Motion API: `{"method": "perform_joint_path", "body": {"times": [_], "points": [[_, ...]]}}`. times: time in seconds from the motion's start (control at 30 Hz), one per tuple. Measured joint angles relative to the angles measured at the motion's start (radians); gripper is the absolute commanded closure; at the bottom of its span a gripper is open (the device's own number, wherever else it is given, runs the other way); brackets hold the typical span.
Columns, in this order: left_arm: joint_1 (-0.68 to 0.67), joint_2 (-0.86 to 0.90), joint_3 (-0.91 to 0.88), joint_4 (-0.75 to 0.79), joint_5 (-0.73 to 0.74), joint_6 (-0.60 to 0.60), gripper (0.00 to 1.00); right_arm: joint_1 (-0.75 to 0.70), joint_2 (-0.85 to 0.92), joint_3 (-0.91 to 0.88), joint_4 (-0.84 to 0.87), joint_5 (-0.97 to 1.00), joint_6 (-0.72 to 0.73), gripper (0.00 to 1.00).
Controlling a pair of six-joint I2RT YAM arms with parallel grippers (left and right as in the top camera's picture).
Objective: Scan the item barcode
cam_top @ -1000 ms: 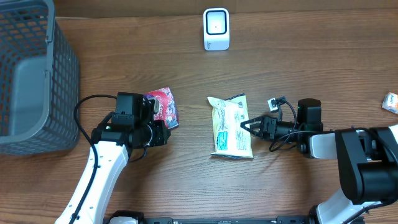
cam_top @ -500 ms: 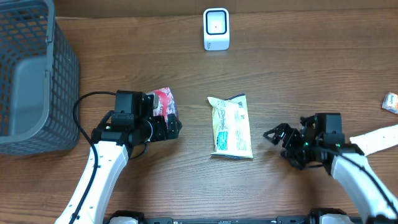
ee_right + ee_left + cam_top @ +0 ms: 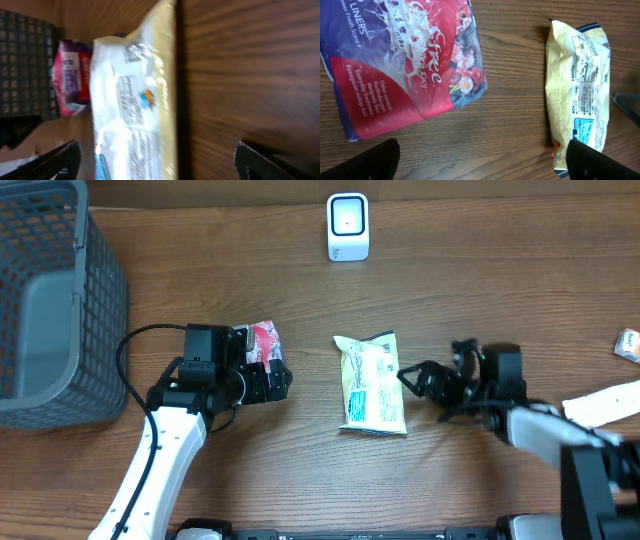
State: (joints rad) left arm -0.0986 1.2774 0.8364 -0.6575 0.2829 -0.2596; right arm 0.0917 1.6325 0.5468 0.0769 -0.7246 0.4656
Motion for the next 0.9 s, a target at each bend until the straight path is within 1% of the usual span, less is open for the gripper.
{"method": "perform_joint_path", "body": {"times": [0.07, 0.23, 0.4, 0.43, 0.47, 0.5, 0.53, 0.57, 0.6, 0.77, 0.9], "points": [[0.000, 0.000, 0.000, 0.000, 0.000, 0.000, 0.00, 0.005, 0.064, 0.061, -0.032, -0.057, -0.026, 0.00], [0.000, 0.000, 0.000, -0.008, 0.000, -0.003, 0.00, 0.022, 0.194, 0.216, -0.219, -0.197, -0.122, 0.00], [0.000, 0.000, 0.000, -0.025, 0.000, -0.004, 0.00, 0.100, 0.229, 0.244, -0.334, -0.282, -0.195, 0.00], [0.000, 0.000, 0.000, -0.026, 0.000, -0.004, 0.00, 0.123, 0.229, 0.244, -0.350, -0.290, -0.205, 0.06], [0.000, 0.000, 0.000, -0.026, 0.000, -0.004, 0.00, 0.143, 0.230, 0.244, -0.359, -0.295, -0.212, 0.20], [0.000, 0.000, 0.000, -0.026, 0.000, -0.004, 0.00, 0.163, 0.232, 0.243, -0.365, -0.293, -0.216, 0.48], [0.000, 0.000, 0.000, -0.026, 0.000, -0.004, 0.00, 0.180, 0.238, 0.241, -0.369, -0.282, -0.220, 0.70], [0.000, 0.000, 0.000, -0.027, 0.000, -0.004, 0.00, 0.193, 0.248, 0.235, -0.369, -0.273, -0.225, 0.82], [0.000, 0.000, 0.000, -0.027, 0.000, -0.004, 0.00, 0.204, 0.260, 0.227, -0.372, -0.265, -0.227, 0.96], [0.000, 0.000, 0.000, -0.031, 0.000, -0.004, 0.00, 0.204, 0.291, 0.195, -0.359, -0.241, -0.227, 0.96], [0.000, 0.000, 0.000, -0.034, 0.000, -0.004, 0.00, 0.204, 0.291, 0.188, -0.281, -0.229, -0.242, 0.96]]}}
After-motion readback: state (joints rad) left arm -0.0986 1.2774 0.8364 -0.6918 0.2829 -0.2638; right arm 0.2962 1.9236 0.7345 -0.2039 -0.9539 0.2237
